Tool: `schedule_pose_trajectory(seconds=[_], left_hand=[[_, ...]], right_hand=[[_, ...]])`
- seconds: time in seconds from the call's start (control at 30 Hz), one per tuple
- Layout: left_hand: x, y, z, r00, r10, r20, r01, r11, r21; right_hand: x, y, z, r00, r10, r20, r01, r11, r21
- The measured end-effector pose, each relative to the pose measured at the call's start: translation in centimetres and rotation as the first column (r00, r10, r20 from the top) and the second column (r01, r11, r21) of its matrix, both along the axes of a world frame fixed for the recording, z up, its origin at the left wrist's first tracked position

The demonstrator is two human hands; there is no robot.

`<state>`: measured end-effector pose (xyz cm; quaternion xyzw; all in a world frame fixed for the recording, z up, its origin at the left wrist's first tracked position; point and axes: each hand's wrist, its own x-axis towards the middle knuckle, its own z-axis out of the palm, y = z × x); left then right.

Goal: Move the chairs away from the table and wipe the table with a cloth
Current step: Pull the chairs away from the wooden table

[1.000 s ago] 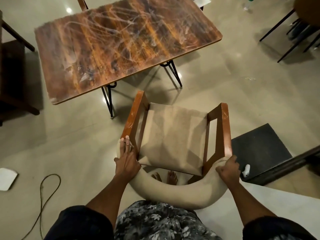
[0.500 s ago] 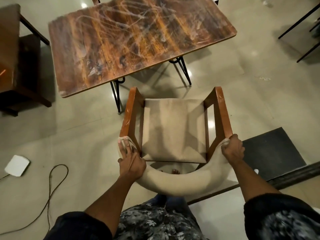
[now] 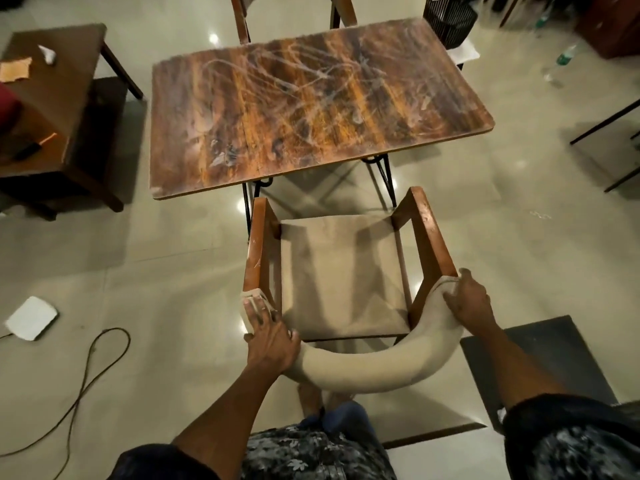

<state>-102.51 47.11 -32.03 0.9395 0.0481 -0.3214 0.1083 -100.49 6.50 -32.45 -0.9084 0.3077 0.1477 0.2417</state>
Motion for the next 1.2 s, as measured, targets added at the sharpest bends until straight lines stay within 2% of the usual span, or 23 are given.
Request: schedule_pose_trajectory(seconds=[0.13, 0.23, 0.37, 0.4, 0.5, 0.57, 0.63, 0.7, 0.8, 0.9, 1.07, 1.13, 1.2], left_hand=[[-0.3, 0.4, 0.0, 0.995, 0.079, 0.059, -0.076, 0.996, -0.054], [-0.3, -0.2, 0.1, 0.960, 0.256, 0.110, -0.241, 0.962, -0.129], [0.3, -0.6, -0.1, 0.903, 0.416, 0.108, -0.404, 0.907, -0.115], [0.4, -0.4, -0.1, 0.881, 0.461, 0.104, -0.449, 0.886, -0.117], [1.2, -3.2, 0.7, 0.744, 0.658, 0.116, -0.642, 0.753, -0.149], [1.5, -5.3, 1.2, 0.678, 0.725, 0.120, -0.711, 0.688, -0.144], [1.2, -7.1, 0.7, 0.669, 0.731, 0.133, -0.712, 0.682, -0.168], [1.2, -7.8, 0.0, 0.726, 0.678, 0.113, -0.669, 0.735, -0.111], [1.3, -8.4, -0.3, 0.728, 0.674, 0.123, -0.673, 0.737, -0.052], [1.1, -8.7, -0.2, 0.783, 0.605, 0.147, -0.610, 0.792, -0.013], [0.8, -9.8, 1.0, 0.780, 0.610, 0.139, -0.616, 0.787, -0.001], [1.2, -10.4, 2.1, 0.743, 0.657, 0.129, -0.660, 0.751, -0.019], [1.9, -10.7, 2.9, 0.666, 0.740, 0.093, -0.739, 0.672, -0.047]], right_hand=[[-6.3, 3.6, 0.1, 0.991, -0.111, 0.070, 0.101, 0.987, 0.127], [-8.7, 6.8, -0.6, 0.957, -0.273, 0.101, 0.249, 0.947, 0.203], [-7.7, 7.5, 0.0, 0.943, -0.331, 0.024, 0.319, 0.922, 0.218], [-7.4, 7.9, 0.3, 0.944, -0.330, -0.003, 0.324, 0.924, 0.204], [-6.2, 7.2, 0.7, 0.950, -0.311, -0.020, 0.311, 0.939, 0.145], [-5.1, 5.5, 0.5, 0.956, -0.293, -0.005, 0.290, 0.945, 0.148], [-4.3, 2.8, 0.0, 0.965, -0.262, 0.004, 0.258, 0.953, 0.156], [-3.5, 0.8, -0.1, 0.975, -0.221, -0.012, 0.220, 0.964, 0.147], [-3.0, 0.0, 0.2, 0.983, -0.184, -0.010, 0.183, 0.971, 0.154], [-3.3, -0.7, 0.3, 0.993, -0.121, 0.004, 0.120, 0.982, 0.147], [-2.8, -2.0, 1.1, 0.997, -0.055, -0.059, 0.066, 0.980, 0.187], [-2.1, -2.4, 1.7, 0.997, -0.026, -0.076, 0.039, 0.984, 0.175], [-1.0, -2.6, 1.1, 0.991, -0.101, -0.088, 0.115, 0.976, 0.183]])
